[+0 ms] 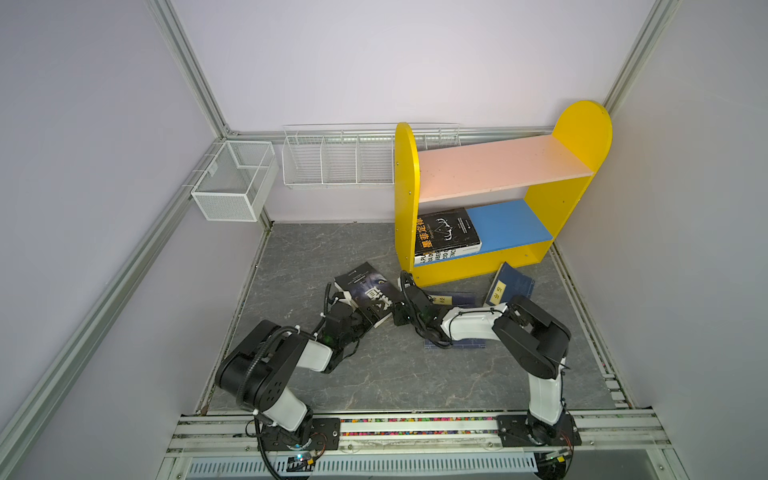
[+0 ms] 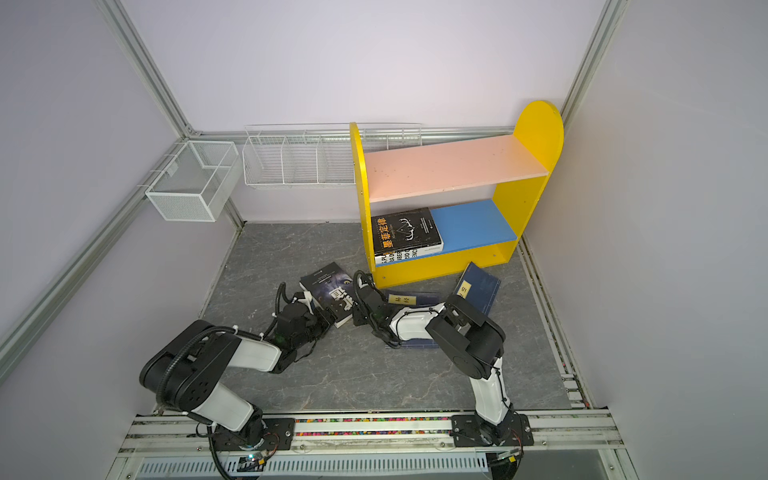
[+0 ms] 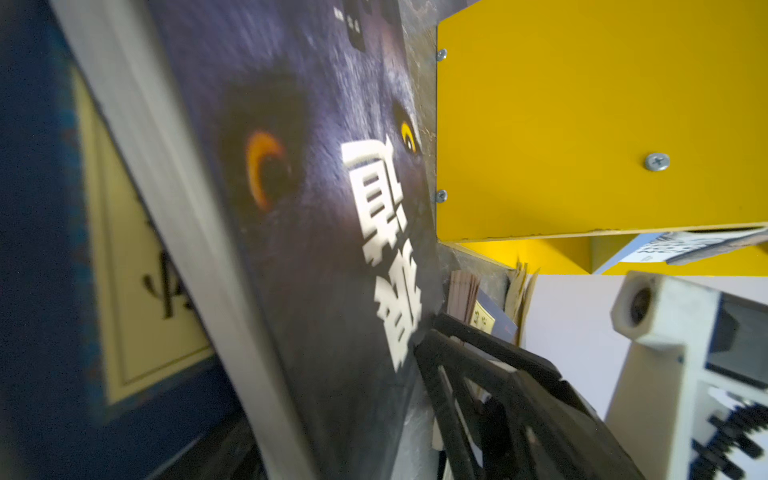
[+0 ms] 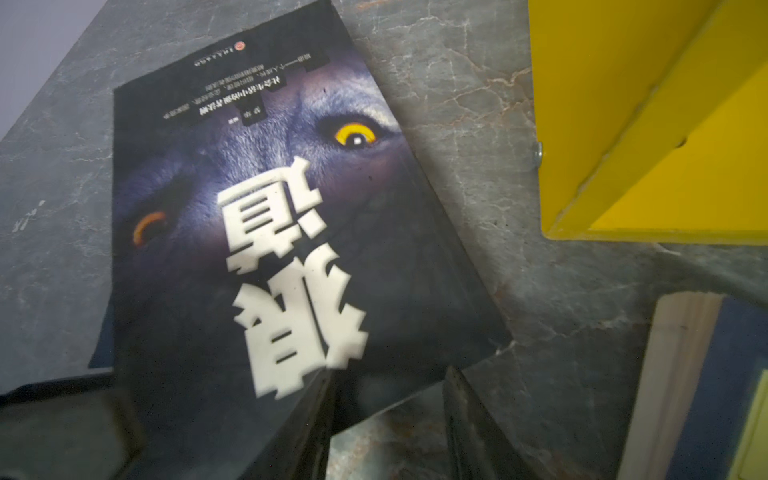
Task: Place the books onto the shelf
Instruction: 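Reach both grippers to the dark wolf-eye book lying on the table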
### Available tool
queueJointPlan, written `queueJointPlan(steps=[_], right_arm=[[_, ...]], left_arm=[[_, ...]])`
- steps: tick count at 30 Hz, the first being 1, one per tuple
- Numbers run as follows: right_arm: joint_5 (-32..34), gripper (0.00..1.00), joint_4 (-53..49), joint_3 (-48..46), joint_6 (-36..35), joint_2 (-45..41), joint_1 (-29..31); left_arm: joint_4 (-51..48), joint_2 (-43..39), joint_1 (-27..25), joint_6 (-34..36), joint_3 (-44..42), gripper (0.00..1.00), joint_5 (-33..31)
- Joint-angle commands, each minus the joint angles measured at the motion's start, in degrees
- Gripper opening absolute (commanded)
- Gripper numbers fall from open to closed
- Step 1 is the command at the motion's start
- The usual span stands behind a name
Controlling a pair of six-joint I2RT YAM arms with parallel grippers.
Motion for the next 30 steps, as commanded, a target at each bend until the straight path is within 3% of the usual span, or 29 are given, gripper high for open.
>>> queueJointPlan(steps=[1, 6, 12, 18, 24, 27, 30], right_arm=[[-0.23, 0.46, -2.34, 0.09, 2.24, 1.99, 0.08], [-1.08, 0.45, -2.87, -0.01, 2.67, 2.54, 0.10], [-1.23, 0.45, -3.42, -0.16, 2.88, 2.48, 0.07], [-1.62, 0.45, -3.74, 0.06, 2.19, 0.60, 0.08], [-3.40, 0.47, -3.77, 0.59, -0.08, -3.76, -0.06], [-6.24, 0.54, -3.73, 1.39, -2.51, -6.93, -0.46], [-10.21, 0.65, -4.22, 2.25, -5.15, -10.50, -1.47]], left_arm=[[12.36, 5.09, 0.10, -4.03, -2.33, 0.77, 3.31], [26.34, 11.22, 0.10, -8.30, -4.09, 0.74, 2.73], [29.31, 12.65, 0.10, -9.85, -3.89, 0.66, 3.09], [24.19, 9.57, 0.10, -9.38, -3.35, 0.44, 2.76], [18.32, 6.96, 0.01, -9.14, -2.58, 0.10, 2.97], [16.17, 5.23, -0.08, -9.10, -2.66, 0.02, 3.36], [12.25, 1.53, -0.08, -8.63, -2.84, 0.00, 4.13]])
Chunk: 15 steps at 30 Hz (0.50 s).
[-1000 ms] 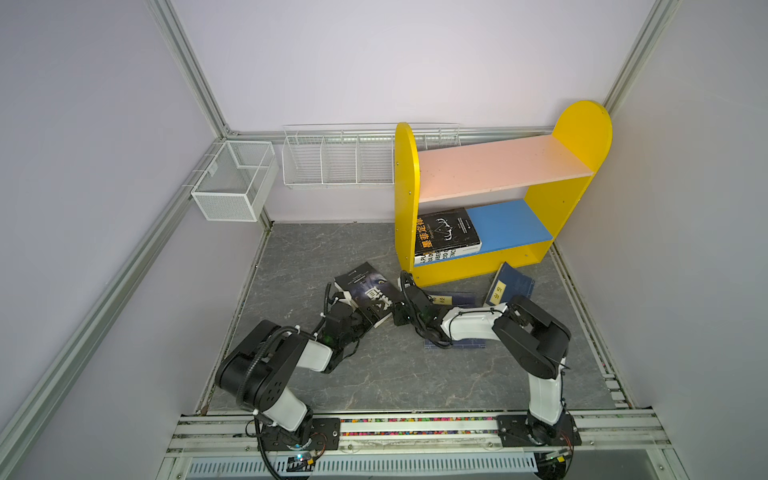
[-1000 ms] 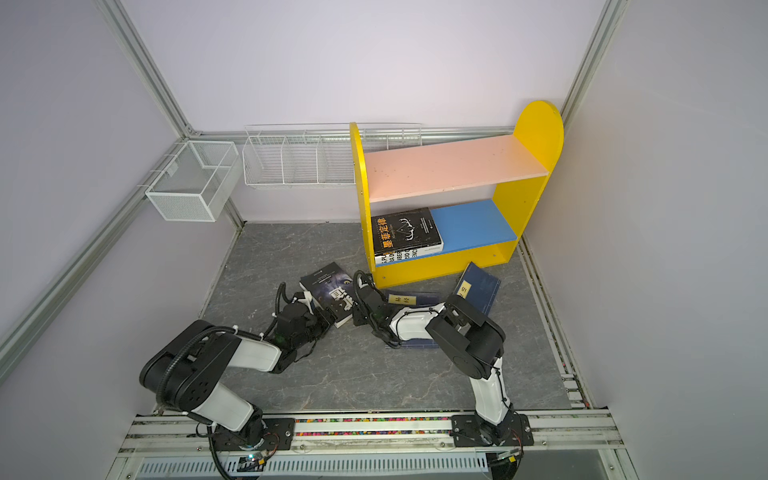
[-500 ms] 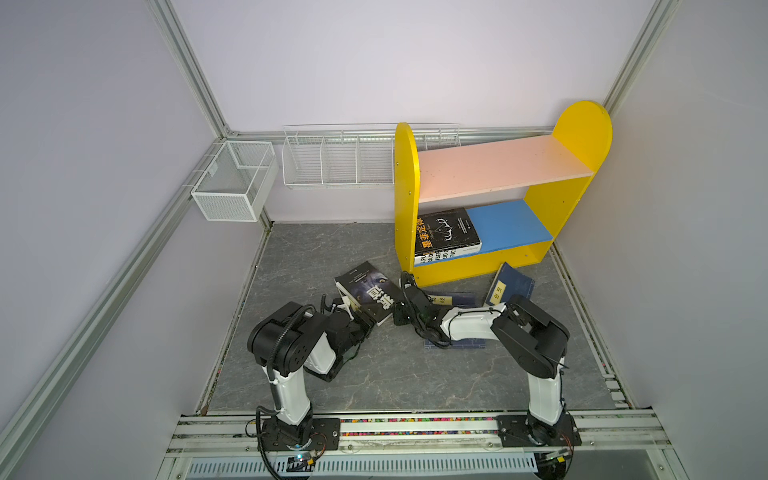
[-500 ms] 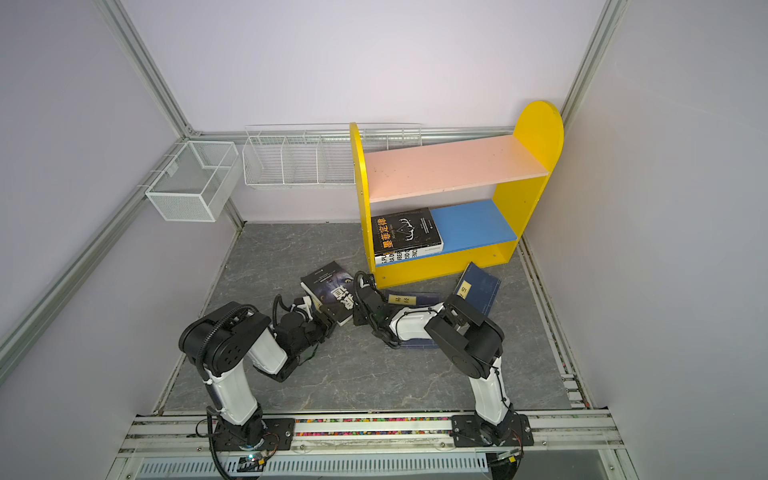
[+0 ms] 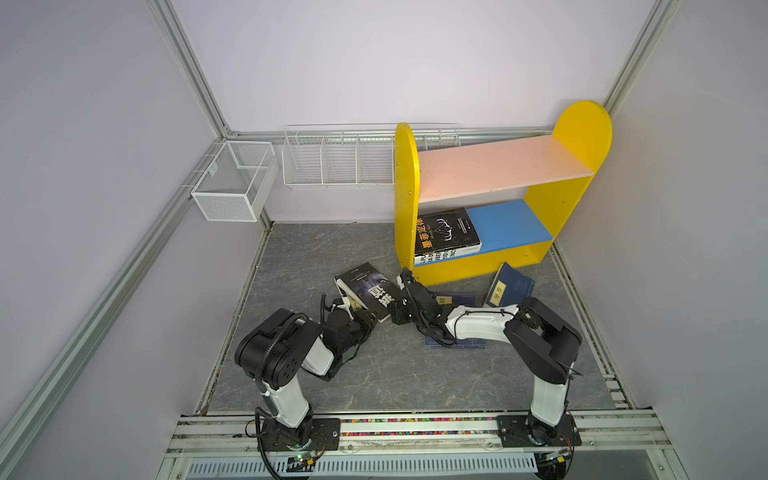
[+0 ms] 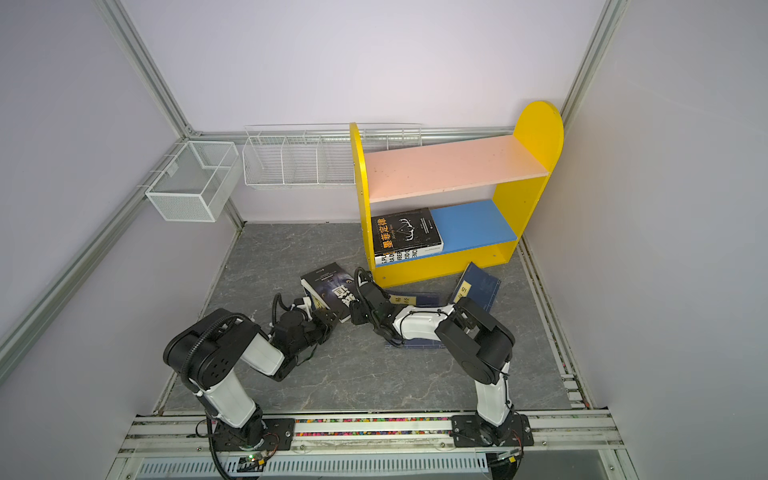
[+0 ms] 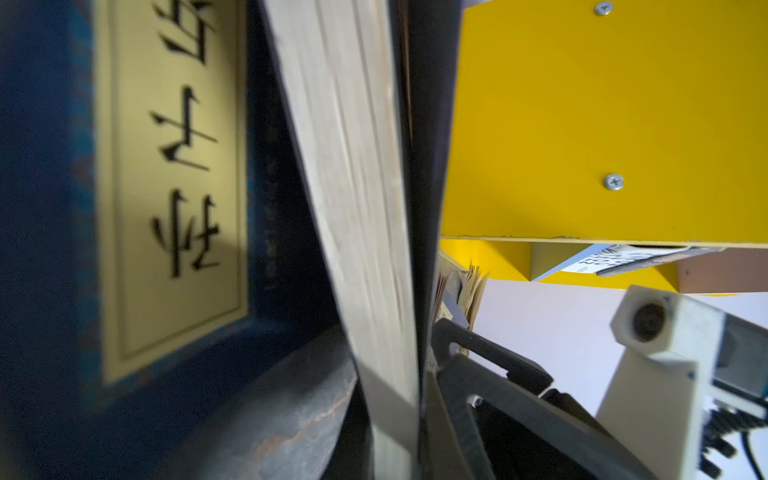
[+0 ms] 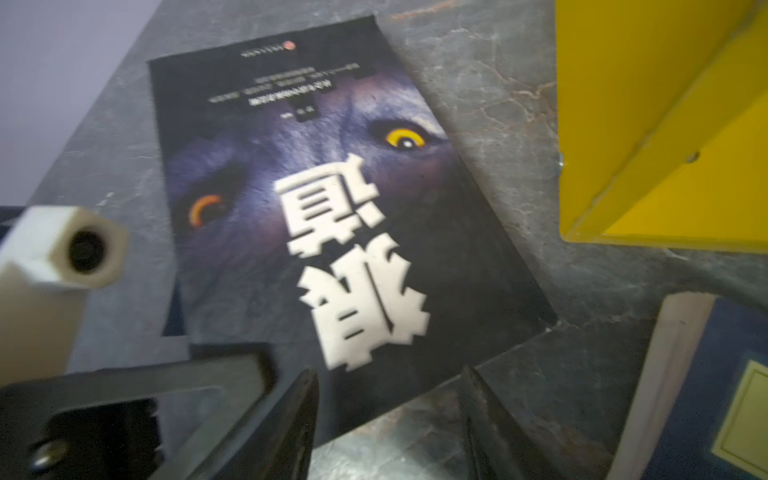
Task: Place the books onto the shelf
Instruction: 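Reach both grippers to the dark wolf-eye book lying on the table, then grasp the wolf-eye book's edge with the right gripper and lift it upright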
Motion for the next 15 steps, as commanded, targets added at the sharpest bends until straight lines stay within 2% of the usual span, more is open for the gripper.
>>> queueJointPlan(steps=[1, 4, 7, 9, 10, 12, 15], right_arm=[[-6.08, 0.68, -1.45, 2.53, -4.50, -5.94, -1.33], [-10.04, 0.73, -3.69, 3.69, -7.17, -9.94, -2.56], [-13.83, 0.77, -6.53, 4.60, -8.92, -13.45, -4.08], [-16.75, 0.78, -9.33, 5.32, -9.18, -15.78, -5.62], [-18.38, 0.78, -10.07, 5.34, -9.18, -16.73, -6.40], [-23.60, 0.82, -11.57, 5.29, -8.18, -19.12, -8.81], [-35.09, 0.96, -12.73, 5.16, -5.85, -22.42, -13.14]], left_arm=[[-3.45, -5.23, -0.27, 0.90, 0.98, 0.00, 1.79], [-17.14, -14.29, -0.35, 4.47, 2.95, 0.00, 3.48], [-42.85, -28.05, -0.79, 12.73, 8.32, 0.00, 1.93], [-63.26, -37.61, -1.06, 19.65, 13.92, 0.00, -1.76], [-69.68, -41.04, -1.02, 21.55, 15.92, 0.00, -3.10], [-78.82, -48.36, -0.89, 24.29, 19.07, 0.00, -5.18], [-89.85, -54.33, -0.19, 27.42, 24.15, 0.00, -3.96]])
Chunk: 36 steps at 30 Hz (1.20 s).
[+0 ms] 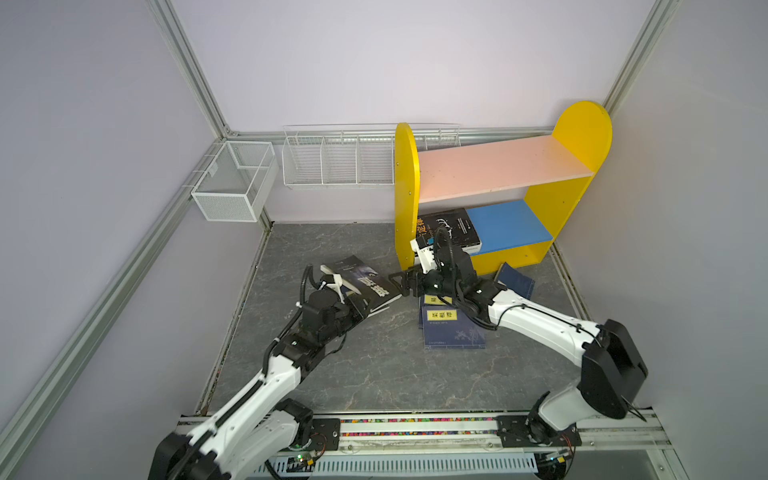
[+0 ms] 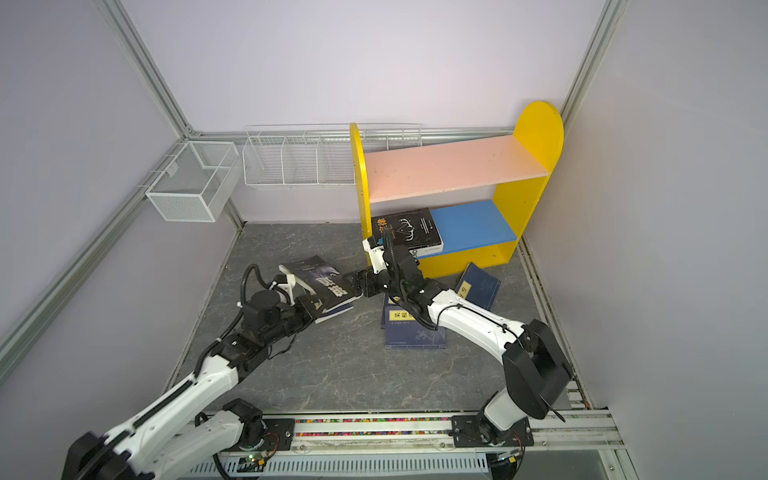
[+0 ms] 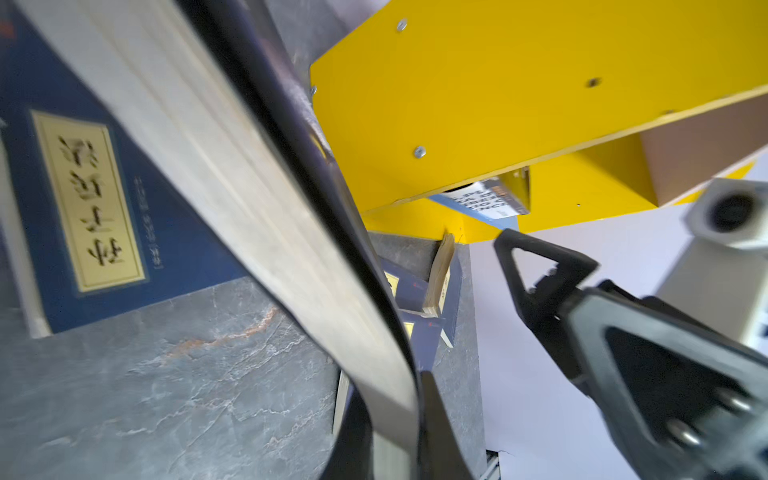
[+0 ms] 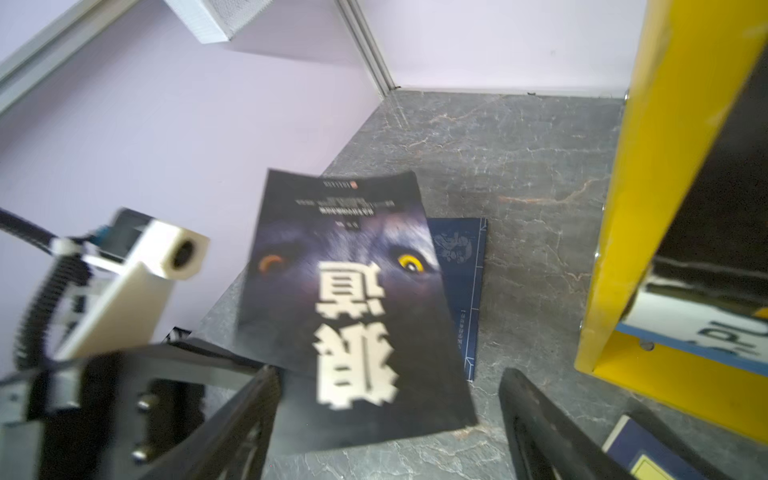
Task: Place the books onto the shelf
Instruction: 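Grasp the wolf-eye book's edge with the right gripper and lift it upright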
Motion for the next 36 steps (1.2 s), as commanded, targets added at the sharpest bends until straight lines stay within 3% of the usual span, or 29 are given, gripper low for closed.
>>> queueJointPlan(steps=[1, 2, 6, 9, 13, 17, 27, 36], right_arm=[[-15.87, 0.98, -3.87, 0.29, 1.47, -3.93, -4.42], [-18.80, 0.99, -3.94, -0.06, 2.19, -5.26, -5.64], [-27.78, 0.88, -8.14, -0.09, 3.11, -10.47, -9.43], [-34.54, 0.89, -8.35, -2.18, 5.52, -14.04, -11.57], [-39.96, 0.88, -8.23, -5.52, 8.75, -17.22, -13.54], [-42.93, 0.89, -7.07, -7.00, 10.62, -17.61, -13.87], [-44.56, 0.92, -4.56, -2.04, 13.25, -14.47, -14.09], [-50.32, 0.99, -4.79, 3.53, 14.32, -9.30, -16.79]], left_arm=[[-20.63, -4.60, 0.36, 9.09, 6.06, 0.00, 0.15], [-22.21, -5.36, 0.36, 10.10, 7.27, 0.00, 1.96], [-23.67, -8.42, 0.36, 13.13, 10.97, 0.00, 12.18], [-25.06, -10.28, 0.36, 15.09, 13.95, 0.00, 17.73], [-26.23, -11.67, 0.36, 16.01, 17.29, 0.00, 23.91], [-21.07, -11.14, 0.20, 12.96, 18.57, 0.00, 32.15], [-23.03, -6.91, -7.77, 14.35, 24.21, 0.00, 34.96], [-17.51, -5.23, -8.91, 12.24, 25.83, 0.00, 40.55]])
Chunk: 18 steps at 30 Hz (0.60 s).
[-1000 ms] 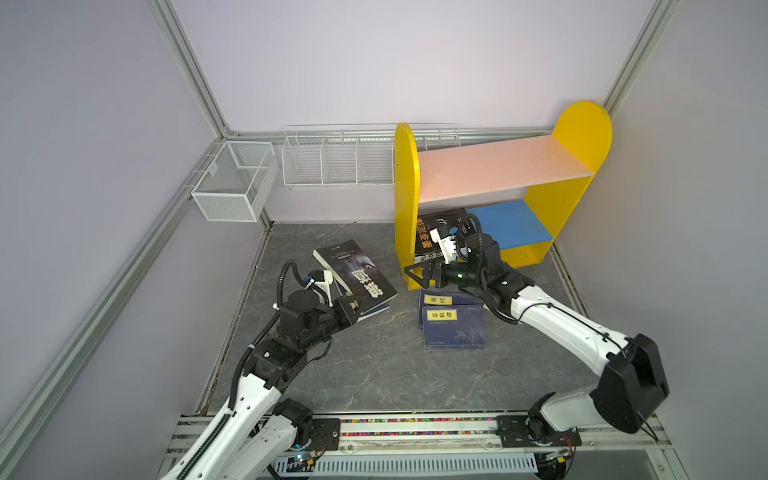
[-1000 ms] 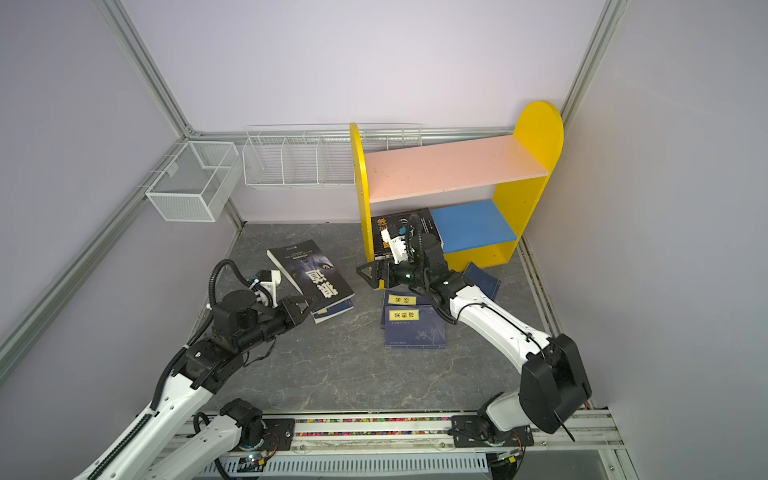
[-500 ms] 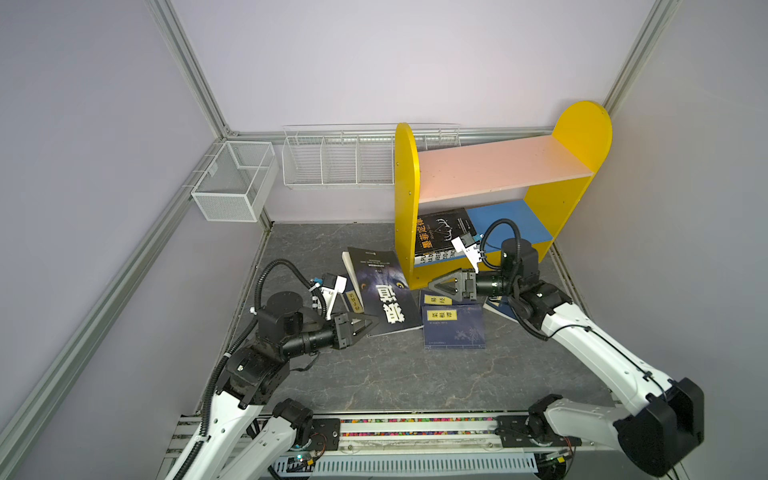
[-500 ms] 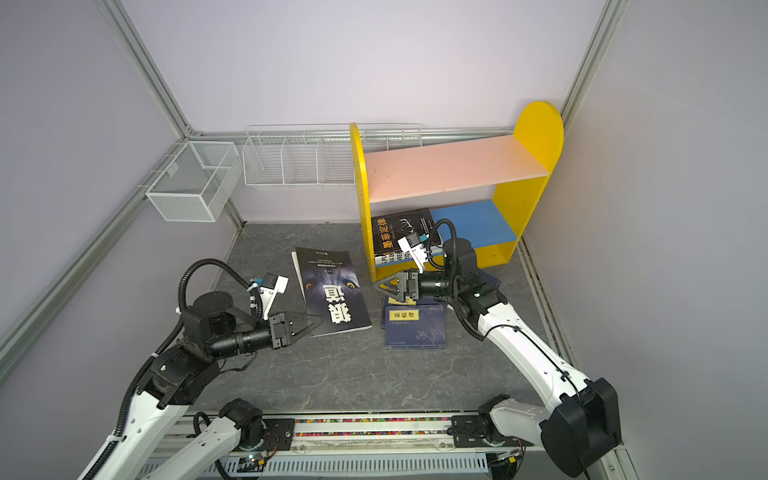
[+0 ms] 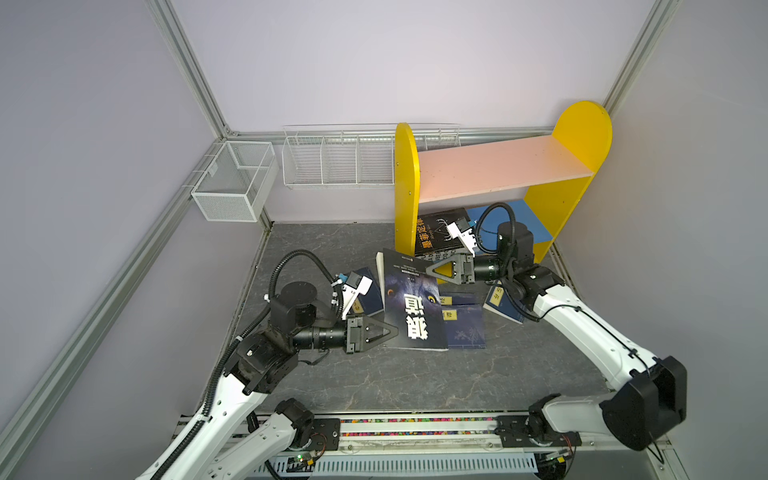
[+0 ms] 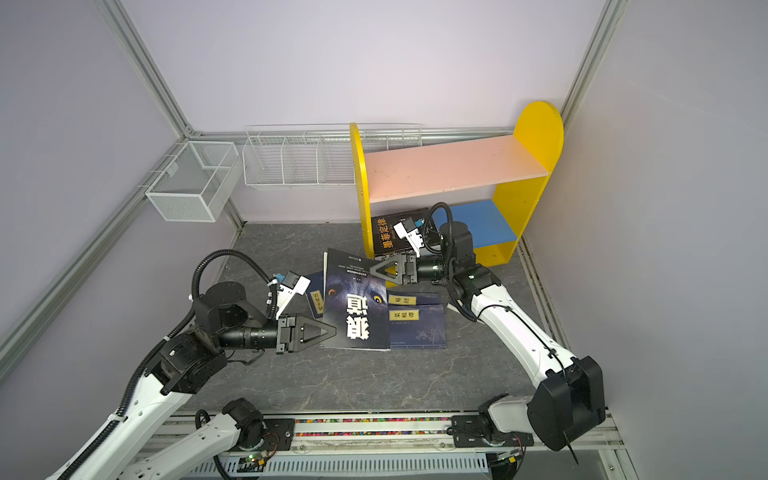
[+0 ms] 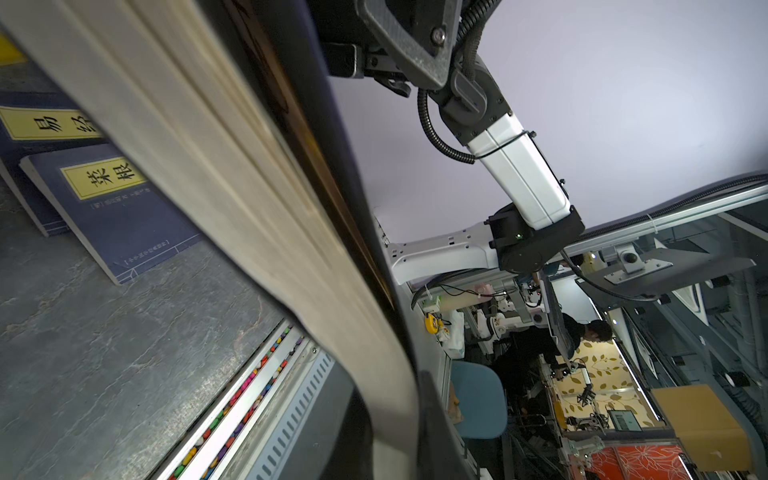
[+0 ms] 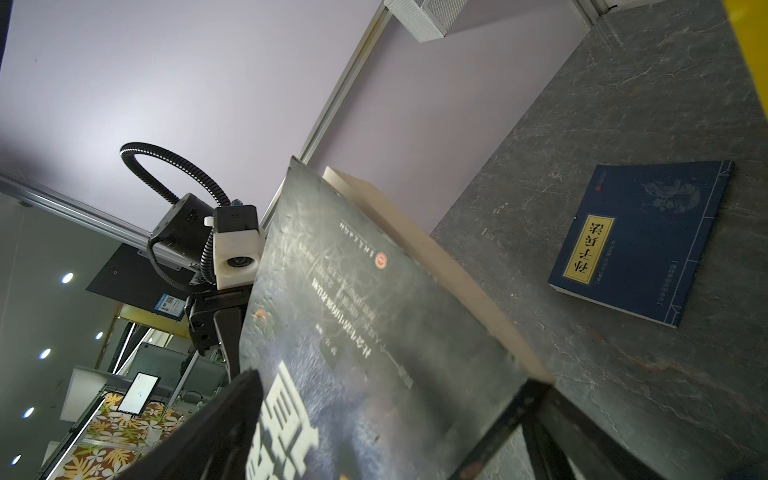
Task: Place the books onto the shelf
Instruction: 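Grasp the wolf-eye book's edge with the right gripper and lift it upright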
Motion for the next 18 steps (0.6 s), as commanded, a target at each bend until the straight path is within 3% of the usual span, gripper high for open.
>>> queueJointPlan(steps=[1, 4, 12, 18], right_arm=[[-4.89, 1.00, 2.71, 1.05, 2.51, 0.27, -0.85], [-6.07, 0.94, 5.62, 0.94, 4.40, 0.21, -1.02], [-8.56, 0.48, 10.26, 0.86, 8.22, 2.04, -1.50], [-6.83, 0.18, 11.86, -0.60, 10.60, 1.33, -3.25]], left_arm=[[6.14, -0.77, -0.34, 0.34, 3.76, 0.00, 3.79], [5.91, 1.18, -0.34, 0.42, 3.91, 0.00, 3.74], [2.75, 3.70, -0.34, 2.49, 4.25, 0.00, 5.68], [-2.06, 5.99, -0.34, 6.68, 7.24, 0.00, 0.70]])
